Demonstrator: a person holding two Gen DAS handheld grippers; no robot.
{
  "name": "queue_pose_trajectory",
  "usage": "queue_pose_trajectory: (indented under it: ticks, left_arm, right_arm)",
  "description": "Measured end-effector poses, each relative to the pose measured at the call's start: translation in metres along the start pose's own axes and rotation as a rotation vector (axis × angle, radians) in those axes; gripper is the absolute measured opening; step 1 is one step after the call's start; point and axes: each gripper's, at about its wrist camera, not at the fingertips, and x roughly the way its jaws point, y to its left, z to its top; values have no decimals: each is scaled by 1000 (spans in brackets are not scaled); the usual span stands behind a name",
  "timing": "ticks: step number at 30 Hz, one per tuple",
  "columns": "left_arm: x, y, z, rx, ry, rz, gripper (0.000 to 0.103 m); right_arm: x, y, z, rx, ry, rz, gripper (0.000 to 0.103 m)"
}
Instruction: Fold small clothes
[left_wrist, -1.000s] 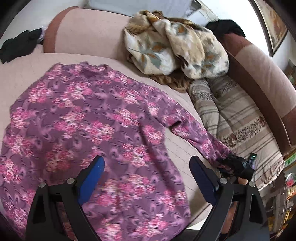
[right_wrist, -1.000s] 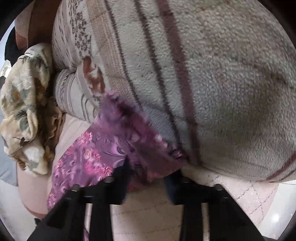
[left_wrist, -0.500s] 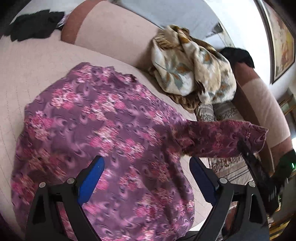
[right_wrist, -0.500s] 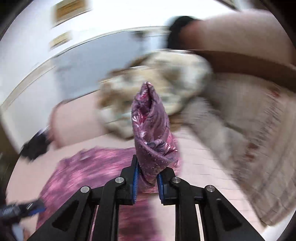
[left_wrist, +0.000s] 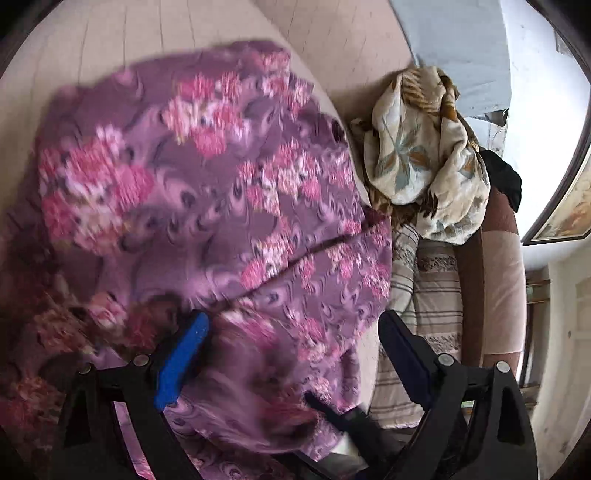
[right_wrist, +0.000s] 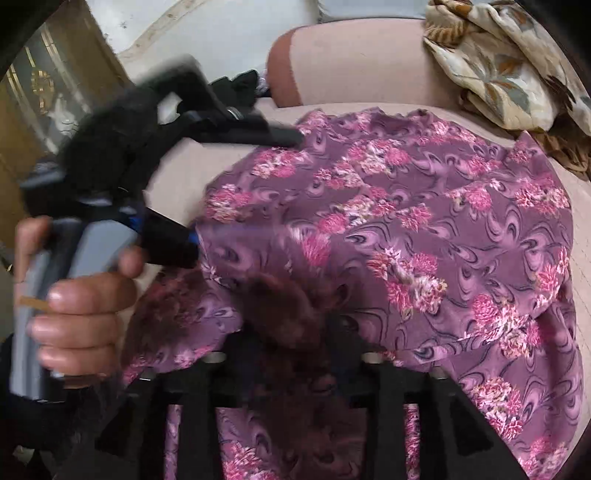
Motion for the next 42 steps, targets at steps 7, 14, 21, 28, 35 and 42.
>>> queue_pose_trajectory:
  ticks: [7,14,21,28,35,42]
  left_arm:
    - [15,-10,-18,102,9,230,67]
    - [2,-19,-27,125,19,228,7]
    - [-35,-4,-12,61,-25,303,7]
    - [-35,13,-6,10,2,318,7]
    - [-28,22,-5,9,20,360,7]
    - [-27,22,-4,8,15,370,7]
  right_arm:
    - [-54,-96,21,301,-161,-63,73]
    - [-70,-215,1,663,-160,-265,42]
    - [-46,-203,5,448,-85,-333,41]
    - [-15,-167,29,139,45,-566,52]
    - [14,-171,51,-46,108,-622,58]
    - [0,-173,50,-8,69,-648,10]
